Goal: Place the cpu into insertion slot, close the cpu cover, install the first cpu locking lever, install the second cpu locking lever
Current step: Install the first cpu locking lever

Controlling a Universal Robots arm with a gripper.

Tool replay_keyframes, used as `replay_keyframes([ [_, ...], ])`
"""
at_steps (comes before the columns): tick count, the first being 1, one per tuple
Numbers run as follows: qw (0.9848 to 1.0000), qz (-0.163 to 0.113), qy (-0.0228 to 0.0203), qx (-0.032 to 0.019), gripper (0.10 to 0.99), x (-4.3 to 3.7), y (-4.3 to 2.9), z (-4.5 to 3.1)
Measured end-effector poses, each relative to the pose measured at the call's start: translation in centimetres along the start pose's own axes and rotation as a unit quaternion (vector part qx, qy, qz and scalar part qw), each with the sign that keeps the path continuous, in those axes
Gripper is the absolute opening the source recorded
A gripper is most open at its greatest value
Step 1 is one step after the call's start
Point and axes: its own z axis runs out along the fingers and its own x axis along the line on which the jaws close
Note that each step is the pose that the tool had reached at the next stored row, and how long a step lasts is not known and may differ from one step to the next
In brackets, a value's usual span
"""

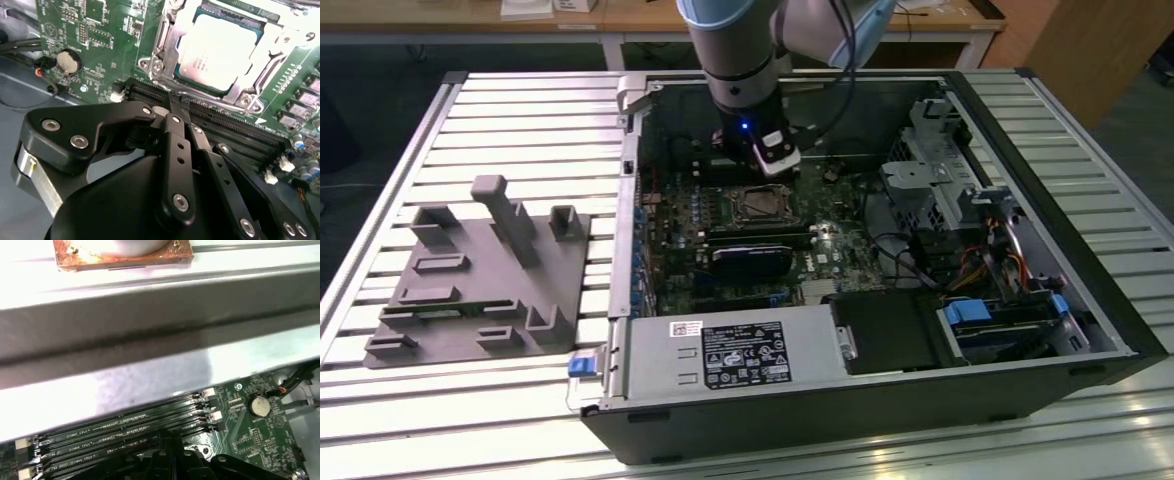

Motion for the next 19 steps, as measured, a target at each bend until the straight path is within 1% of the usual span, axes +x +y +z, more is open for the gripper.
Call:
replay_keyframes([
  [3,1.0000,0.001,-0.0003,0.0003,0.106,-0.10,0.12,-0.47],
  [11,1.0000,0.001,-0.0005,0.0014,0.106,-0.10,0.13,-0.48],
  [13,1.0000,0.000,0.0013,0.0082,0.106,-0.10,0.14,-0.47],
  [18,0.9992,-0.003,0.0124,0.0370,0.106,-0.10,0.16,-0.40],
  [19,0.9990,-0.004,0.0139,0.0433,0.106,-0.10,0.16,-0.38],
])
